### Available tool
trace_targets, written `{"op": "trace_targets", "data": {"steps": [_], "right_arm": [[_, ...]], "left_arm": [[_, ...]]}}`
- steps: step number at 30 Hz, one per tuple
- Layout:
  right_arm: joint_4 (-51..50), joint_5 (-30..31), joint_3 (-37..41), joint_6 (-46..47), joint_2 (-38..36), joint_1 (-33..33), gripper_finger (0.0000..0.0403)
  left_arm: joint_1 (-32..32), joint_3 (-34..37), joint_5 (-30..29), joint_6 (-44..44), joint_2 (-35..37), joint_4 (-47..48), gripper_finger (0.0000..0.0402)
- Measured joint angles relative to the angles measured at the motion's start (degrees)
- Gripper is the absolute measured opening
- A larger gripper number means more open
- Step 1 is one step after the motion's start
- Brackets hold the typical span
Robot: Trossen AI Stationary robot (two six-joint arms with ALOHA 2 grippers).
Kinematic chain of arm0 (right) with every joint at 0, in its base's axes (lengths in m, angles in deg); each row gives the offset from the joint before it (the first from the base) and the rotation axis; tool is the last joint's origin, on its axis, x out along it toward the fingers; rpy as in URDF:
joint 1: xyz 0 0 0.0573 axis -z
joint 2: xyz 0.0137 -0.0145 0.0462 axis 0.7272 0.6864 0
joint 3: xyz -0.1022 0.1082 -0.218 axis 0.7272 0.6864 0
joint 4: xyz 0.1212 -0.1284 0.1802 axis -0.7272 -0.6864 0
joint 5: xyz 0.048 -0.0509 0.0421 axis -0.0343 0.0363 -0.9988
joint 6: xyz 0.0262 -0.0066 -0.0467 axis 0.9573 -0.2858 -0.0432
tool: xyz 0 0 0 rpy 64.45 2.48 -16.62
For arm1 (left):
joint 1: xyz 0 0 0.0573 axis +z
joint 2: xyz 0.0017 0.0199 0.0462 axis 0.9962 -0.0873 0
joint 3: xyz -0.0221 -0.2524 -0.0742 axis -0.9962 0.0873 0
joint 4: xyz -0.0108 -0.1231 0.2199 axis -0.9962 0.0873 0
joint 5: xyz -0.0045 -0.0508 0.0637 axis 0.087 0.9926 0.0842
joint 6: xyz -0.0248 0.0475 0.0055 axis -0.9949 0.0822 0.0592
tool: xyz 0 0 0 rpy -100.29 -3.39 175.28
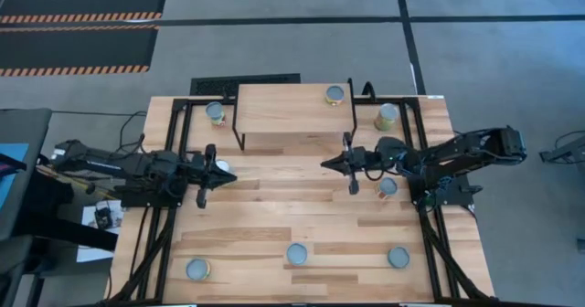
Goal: Pick and place cans onto a shelf
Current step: Put the canned peach on the shelf
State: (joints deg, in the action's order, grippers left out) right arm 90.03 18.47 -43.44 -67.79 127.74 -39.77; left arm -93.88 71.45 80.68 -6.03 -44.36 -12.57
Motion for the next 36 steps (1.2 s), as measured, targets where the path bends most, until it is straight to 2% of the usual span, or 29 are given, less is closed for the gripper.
{"op": "trace_targets", "data": {"steps": [4,10,13,19,31,36], "right_arm": [[2.06,-1.50,2.40,-0.15,0.00,-0.01,0.0009],[3.89,-1.46,4.92,-0.20,0.01,0.01,0.0009],[7.38,-1.46,6.04,-0.18,0.01,0.47,0.0009],[7.94,-1.52,6.11,1.30,0.19,3.01,0.0009],[5.12,-3.47,6.11,-0.03,0.59,2.16,0.0010],[5.08,-3.53,6.11,-0.40,0.59,0.73,0.0010]], "left_arm": [[-1.36,-8.83,0.72,-3.38,-7.92,9.92,0.0000],[-4.40,-21.64,0.71,-15.43,-20.09,26.96,0.0000],[-7.11,-27.53,1.32,-22.18,-26.39,35.19,0.0000],[-14.23,-37.54,3.64,-34.89,-38.37,48.75,0.0000],[-29.20,-52.09,9.80,-61.10,-56.91,54.98,0.0000],[-33.05,-57.66,16.07,-74.69,-63.13,57.86,0.0000]]}}
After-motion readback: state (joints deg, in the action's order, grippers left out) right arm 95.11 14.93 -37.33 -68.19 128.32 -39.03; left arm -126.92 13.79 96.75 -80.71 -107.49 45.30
